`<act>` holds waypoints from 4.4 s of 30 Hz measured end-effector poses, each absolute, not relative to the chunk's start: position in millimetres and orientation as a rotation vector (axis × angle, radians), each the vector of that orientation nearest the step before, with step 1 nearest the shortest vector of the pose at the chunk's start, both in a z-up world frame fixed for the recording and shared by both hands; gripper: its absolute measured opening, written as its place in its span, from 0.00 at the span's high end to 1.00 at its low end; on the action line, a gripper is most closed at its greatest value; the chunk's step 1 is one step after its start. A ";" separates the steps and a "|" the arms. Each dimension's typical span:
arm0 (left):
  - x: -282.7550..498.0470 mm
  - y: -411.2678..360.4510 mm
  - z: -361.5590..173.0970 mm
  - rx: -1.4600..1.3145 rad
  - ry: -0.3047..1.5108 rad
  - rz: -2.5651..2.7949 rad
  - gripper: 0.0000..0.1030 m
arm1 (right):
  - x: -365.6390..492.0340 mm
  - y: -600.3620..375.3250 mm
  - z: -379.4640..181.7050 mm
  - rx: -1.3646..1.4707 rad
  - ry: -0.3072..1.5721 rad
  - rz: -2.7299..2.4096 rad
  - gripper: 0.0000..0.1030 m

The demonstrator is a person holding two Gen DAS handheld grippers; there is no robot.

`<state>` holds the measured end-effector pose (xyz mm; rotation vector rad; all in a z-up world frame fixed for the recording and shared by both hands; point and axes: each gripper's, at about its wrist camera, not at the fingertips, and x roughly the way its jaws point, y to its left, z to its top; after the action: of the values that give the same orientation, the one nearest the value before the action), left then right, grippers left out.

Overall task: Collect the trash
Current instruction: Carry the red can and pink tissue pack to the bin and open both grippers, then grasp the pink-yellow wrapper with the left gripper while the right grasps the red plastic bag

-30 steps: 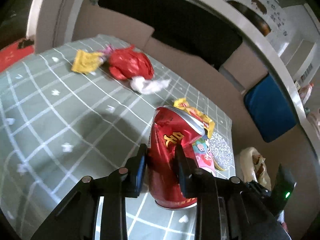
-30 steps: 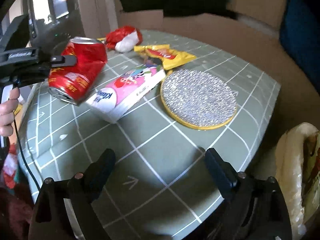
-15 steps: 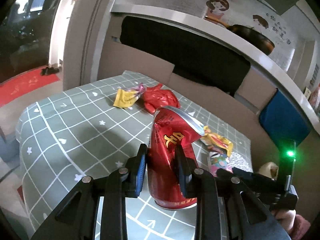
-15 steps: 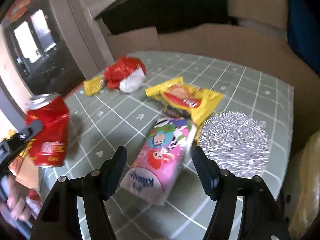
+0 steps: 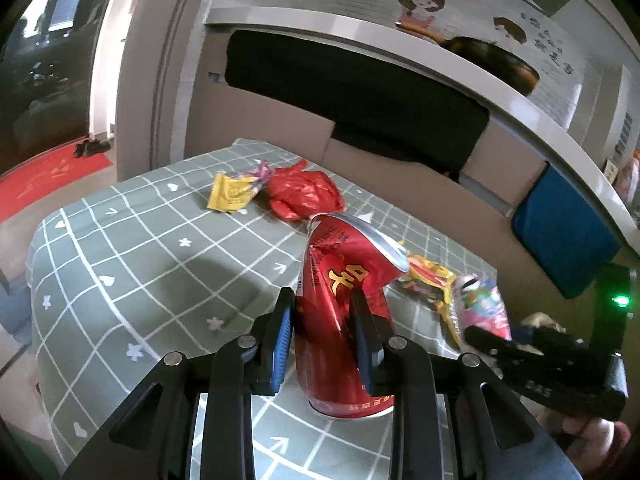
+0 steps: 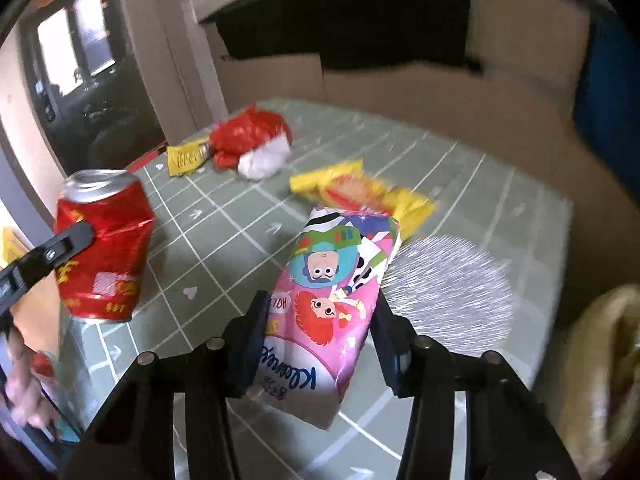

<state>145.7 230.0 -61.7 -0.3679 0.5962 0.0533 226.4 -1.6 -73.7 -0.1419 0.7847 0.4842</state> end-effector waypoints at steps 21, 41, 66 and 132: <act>176.4 102.6 10.8 -0.211 0.485 -0.163 0.72 | 180.9 -130.7 4.9 -0.031 0.495 0.339 0.56; 214.2 -107.5 -7.0 -0.043 0.544 -0.518 0.72 | 147.0 -311.5 26.2 0.101 0.402 0.024 0.56; 277.0 -201.5 -129.7 -0.021 0.883 -0.667 0.72 | 170.2 -361.6 -30.9 0.160 0.498 -0.075 0.56; 394.0 355.4 -106.5 -0.519 0.701 0.113 0.46 | 289.1 -65.9 -59.0 -0.052 0.670 0.464 0.45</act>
<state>394.0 355.4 -106.5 -0.5189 0.7011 0.1135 289.1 -65.9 -59.0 -0.0518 0.6695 0.4642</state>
